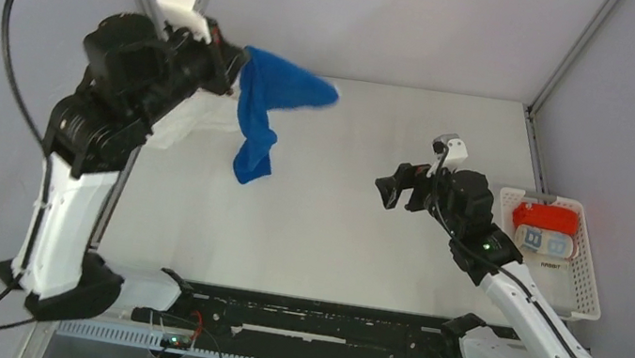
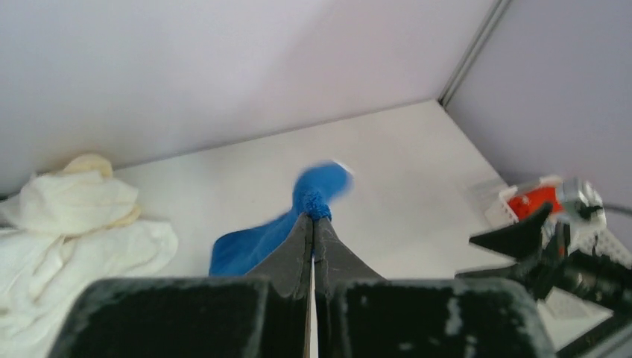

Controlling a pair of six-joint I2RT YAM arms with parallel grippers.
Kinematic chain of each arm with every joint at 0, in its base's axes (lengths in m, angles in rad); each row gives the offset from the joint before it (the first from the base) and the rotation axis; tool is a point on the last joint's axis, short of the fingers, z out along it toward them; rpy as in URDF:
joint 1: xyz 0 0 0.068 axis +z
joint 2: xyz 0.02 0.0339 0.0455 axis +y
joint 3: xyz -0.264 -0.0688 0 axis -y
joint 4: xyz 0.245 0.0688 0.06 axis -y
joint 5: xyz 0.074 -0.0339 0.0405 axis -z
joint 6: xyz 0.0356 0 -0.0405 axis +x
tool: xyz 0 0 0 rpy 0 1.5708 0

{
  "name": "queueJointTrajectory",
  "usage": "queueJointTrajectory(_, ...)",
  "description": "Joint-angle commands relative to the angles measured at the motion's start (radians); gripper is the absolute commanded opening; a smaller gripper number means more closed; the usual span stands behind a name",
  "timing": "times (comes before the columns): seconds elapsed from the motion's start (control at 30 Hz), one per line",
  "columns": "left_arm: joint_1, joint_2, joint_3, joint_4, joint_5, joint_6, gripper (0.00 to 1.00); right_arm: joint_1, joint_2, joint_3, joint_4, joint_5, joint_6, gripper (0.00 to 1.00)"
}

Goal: Roll the towels
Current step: Flatten out the towel at the center of the board.

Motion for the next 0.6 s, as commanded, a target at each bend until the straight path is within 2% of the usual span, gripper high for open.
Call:
queueJointTrajectory(0.0, 0.002, -0.233, -0.263, 0.047, -0.013, 0.052, 0.00, -0.004, 0.007, -0.015, 0.031, -0.035, -0.028, 0.93)
queueJointTrajectory(0.13, 0.003, -0.446, -0.627, 0.104, -0.192, 0.009, 0.00, 0.008, 0.064, -0.015, 0.078, -0.078, -0.019, 0.93)
queueJointTrajectory(0.23, 0.003, -0.535, -0.797, 0.121, -0.248, -0.027, 0.00, 0.024, 0.149, -0.003, 0.118, -0.119, -0.010, 0.93)
queueJointTrajectory(0.33, 0.003, -0.547, -0.851, 0.119, -0.206, -0.039, 0.00, 0.056, 0.263, 0.038, 0.137, -0.188, -0.007, 0.91)
queueJointTrajectory(0.57, 0.003, -0.489, -0.815, 0.153, -0.143, -0.035, 0.00, 0.203, 0.424, 0.071, 0.243, -0.257, -0.018, 0.91)
